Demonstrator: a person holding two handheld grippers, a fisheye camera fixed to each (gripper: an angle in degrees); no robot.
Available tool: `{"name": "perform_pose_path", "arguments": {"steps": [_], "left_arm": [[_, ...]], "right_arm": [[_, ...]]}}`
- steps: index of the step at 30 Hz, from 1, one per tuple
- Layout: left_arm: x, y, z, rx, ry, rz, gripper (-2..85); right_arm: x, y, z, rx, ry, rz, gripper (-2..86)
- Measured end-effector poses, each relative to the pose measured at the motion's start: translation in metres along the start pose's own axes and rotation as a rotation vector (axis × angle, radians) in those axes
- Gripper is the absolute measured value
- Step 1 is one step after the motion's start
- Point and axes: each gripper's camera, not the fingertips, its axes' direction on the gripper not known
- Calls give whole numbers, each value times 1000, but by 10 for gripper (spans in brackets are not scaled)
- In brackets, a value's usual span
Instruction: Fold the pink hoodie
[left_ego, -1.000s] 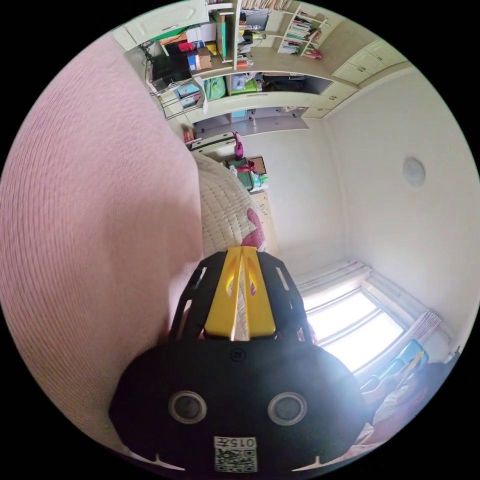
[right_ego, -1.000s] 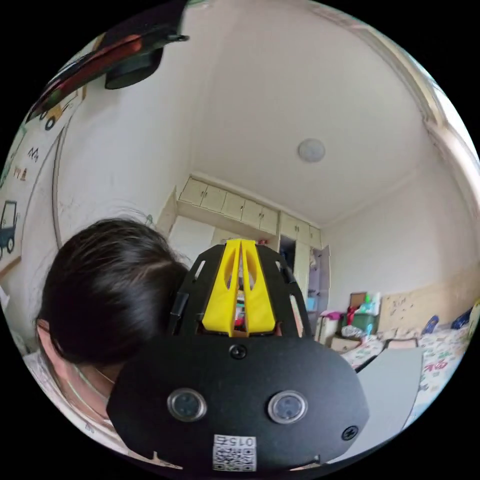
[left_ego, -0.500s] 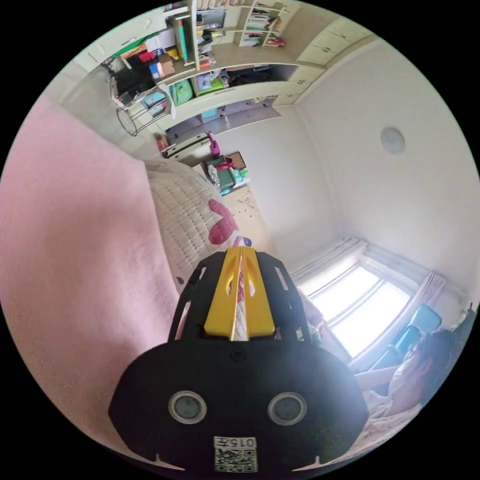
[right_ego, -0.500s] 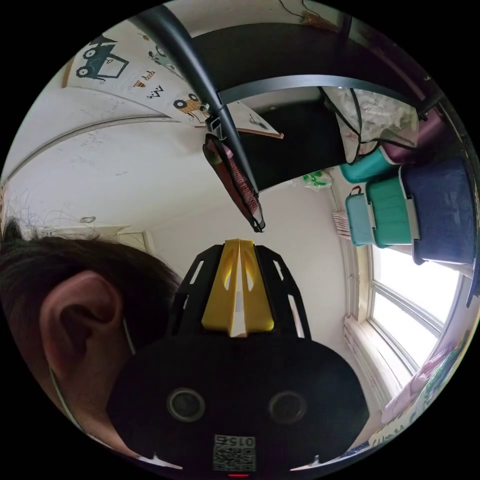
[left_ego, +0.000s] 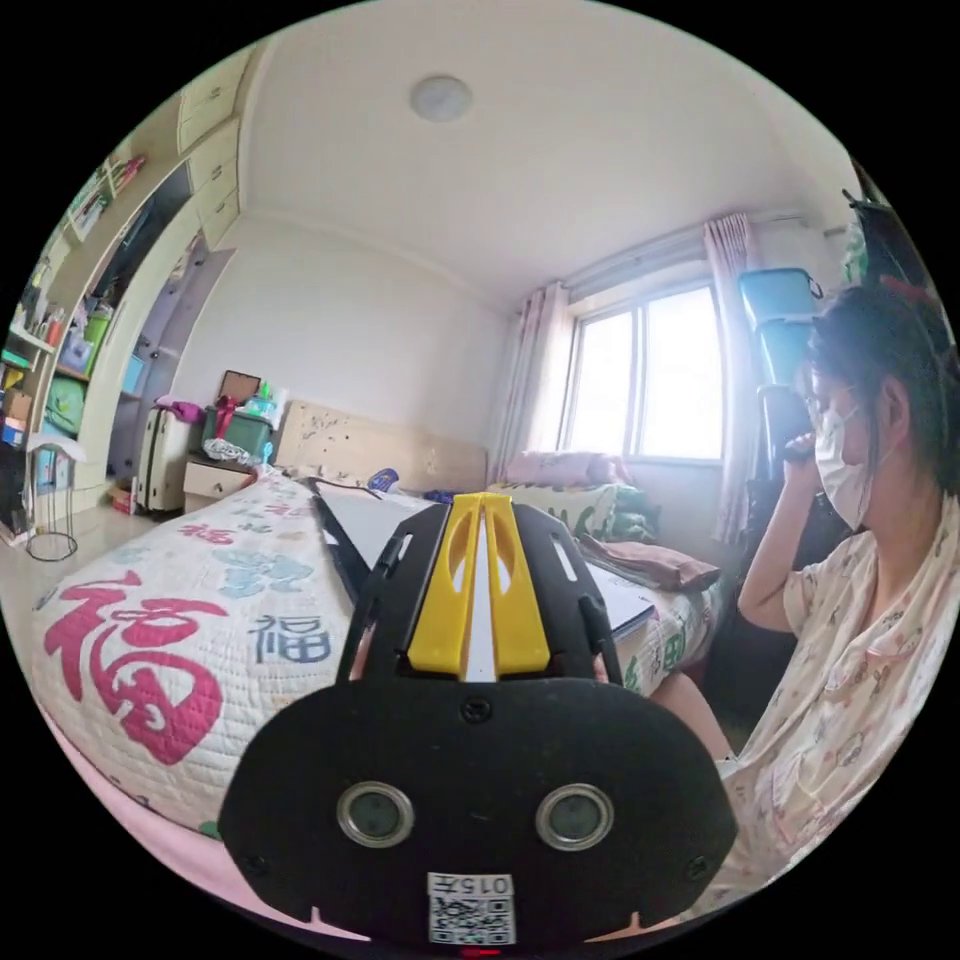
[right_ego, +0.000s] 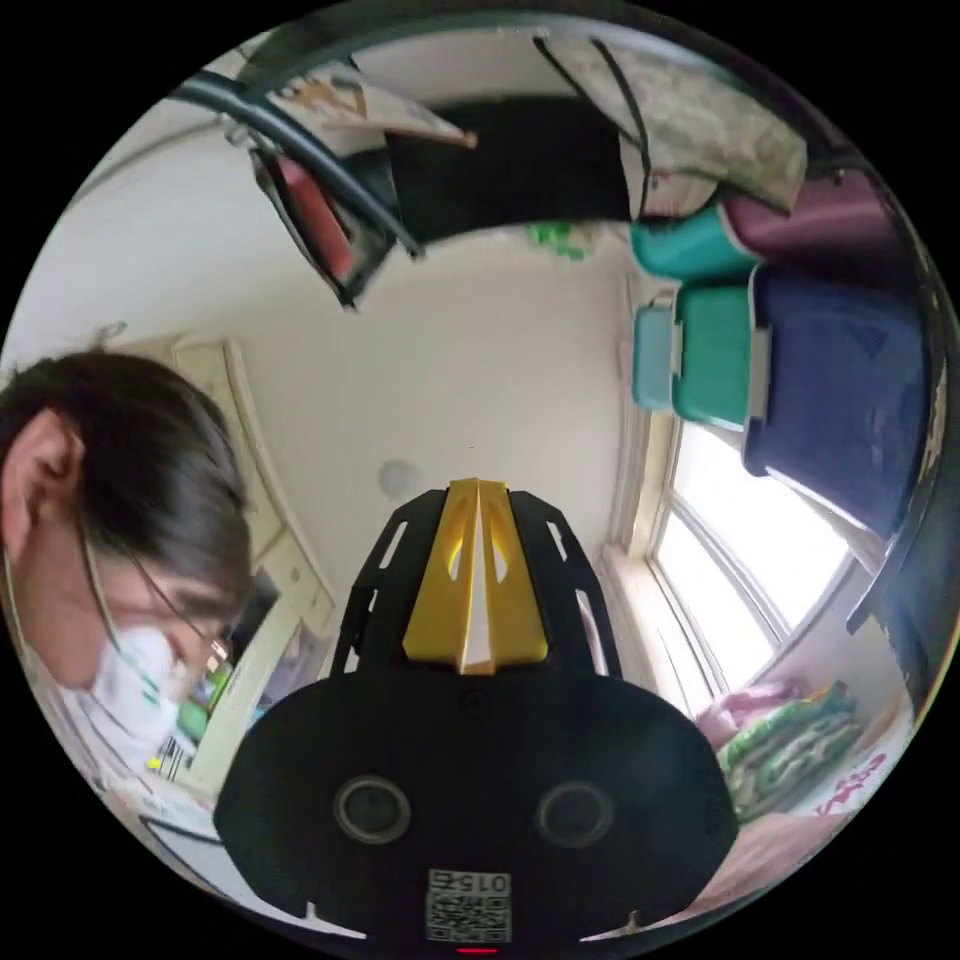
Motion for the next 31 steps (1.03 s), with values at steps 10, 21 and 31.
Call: {"name": "perform_pose_path", "arguments": {"steps": [10,21,31], "left_arm": [[74,5,164,-271,153,203,7],[81,-42,452,-530,552,58,64],[45,-11,571,-679,749,-89,73]], "right_arm": [[61,350,322,-1137,-11,12,47],[3,627,484,-1782,131,-18,108],[-113,638,512,-1992,157,123,121]]}}
